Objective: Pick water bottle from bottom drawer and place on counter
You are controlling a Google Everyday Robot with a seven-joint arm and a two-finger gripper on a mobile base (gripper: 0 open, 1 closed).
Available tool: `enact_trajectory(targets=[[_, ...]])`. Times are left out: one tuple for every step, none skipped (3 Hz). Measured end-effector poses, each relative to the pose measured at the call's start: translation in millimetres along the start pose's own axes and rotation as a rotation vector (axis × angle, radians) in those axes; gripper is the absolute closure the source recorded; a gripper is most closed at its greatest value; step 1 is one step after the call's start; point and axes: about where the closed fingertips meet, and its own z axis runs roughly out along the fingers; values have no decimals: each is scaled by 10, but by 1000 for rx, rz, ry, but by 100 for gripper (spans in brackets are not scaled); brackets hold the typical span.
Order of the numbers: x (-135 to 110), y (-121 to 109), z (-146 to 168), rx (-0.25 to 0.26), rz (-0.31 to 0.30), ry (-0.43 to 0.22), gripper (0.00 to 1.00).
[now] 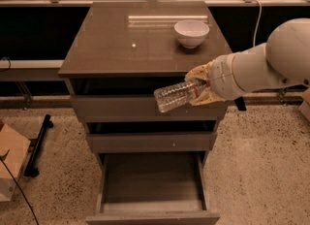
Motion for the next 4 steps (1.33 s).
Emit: enact_trajectory(targets=[[17, -130, 88, 29, 28, 22, 100], [68, -443, 256, 84, 51, 26, 100], [216, -711, 481, 139, 126, 39, 100], [373, -985, 685, 193, 218, 54, 100]])
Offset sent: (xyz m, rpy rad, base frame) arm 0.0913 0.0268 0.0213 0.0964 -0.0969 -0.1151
